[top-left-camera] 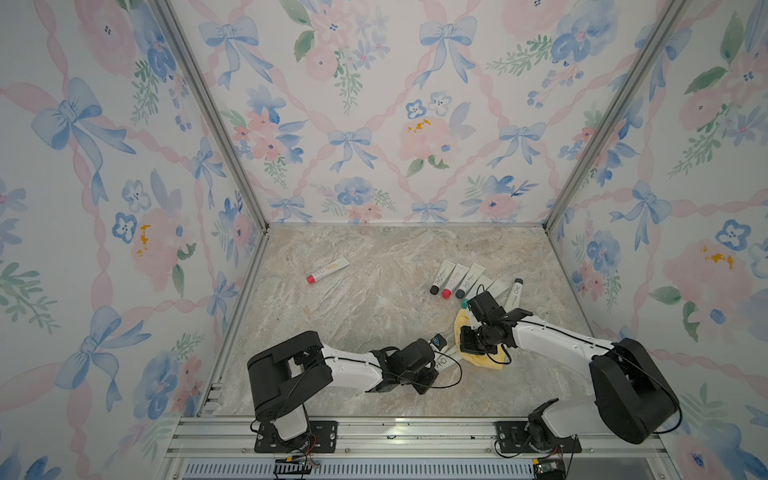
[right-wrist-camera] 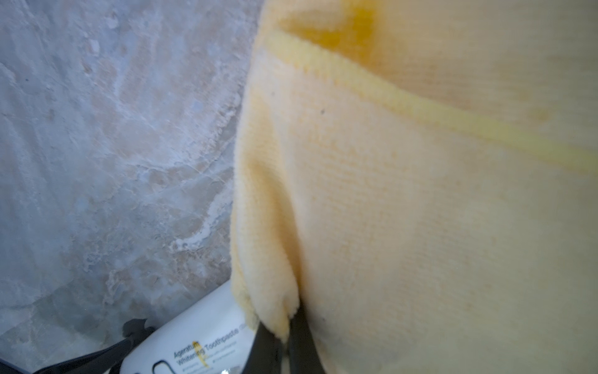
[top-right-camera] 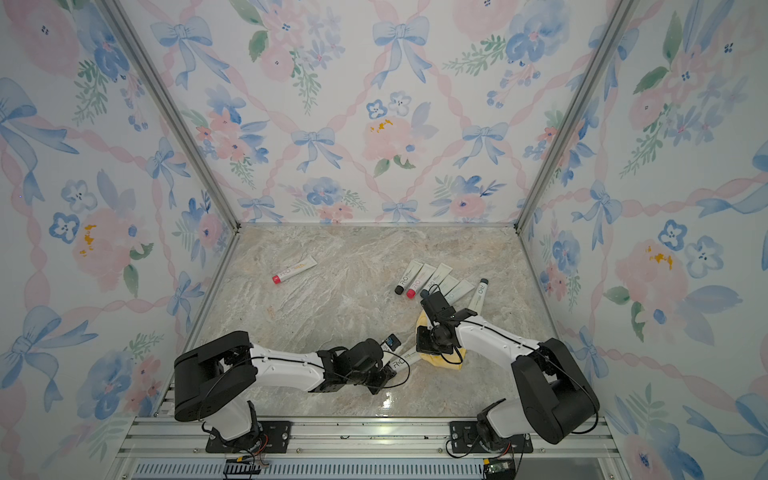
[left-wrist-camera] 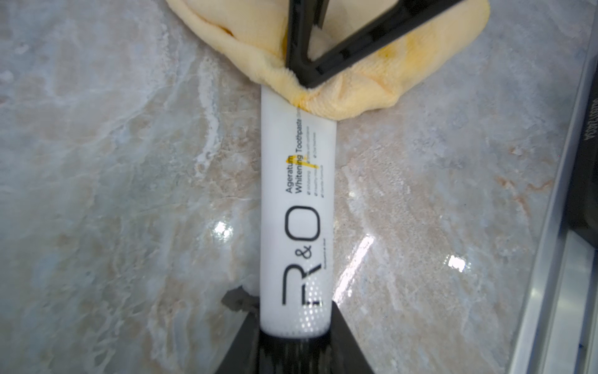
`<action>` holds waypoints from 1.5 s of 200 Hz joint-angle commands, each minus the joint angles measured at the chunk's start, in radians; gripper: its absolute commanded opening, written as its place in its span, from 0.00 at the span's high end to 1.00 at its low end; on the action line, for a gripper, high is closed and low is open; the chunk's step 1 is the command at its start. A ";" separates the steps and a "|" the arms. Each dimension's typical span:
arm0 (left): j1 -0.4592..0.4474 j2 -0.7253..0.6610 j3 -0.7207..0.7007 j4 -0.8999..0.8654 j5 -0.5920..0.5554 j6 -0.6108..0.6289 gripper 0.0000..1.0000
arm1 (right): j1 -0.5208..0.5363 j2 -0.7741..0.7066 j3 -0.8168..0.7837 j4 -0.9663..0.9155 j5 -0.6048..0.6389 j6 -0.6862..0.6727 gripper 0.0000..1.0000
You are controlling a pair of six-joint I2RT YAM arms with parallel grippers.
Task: Wipe the surface of the toothpaste tube
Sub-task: Wipe the dirt from the toothpaste tube.
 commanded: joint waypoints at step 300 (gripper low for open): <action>-0.005 0.023 -0.054 -0.107 -0.002 -0.011 0.70 | -0.043 -0.006 -0.107 -0.030 -0.078 0.036 0.93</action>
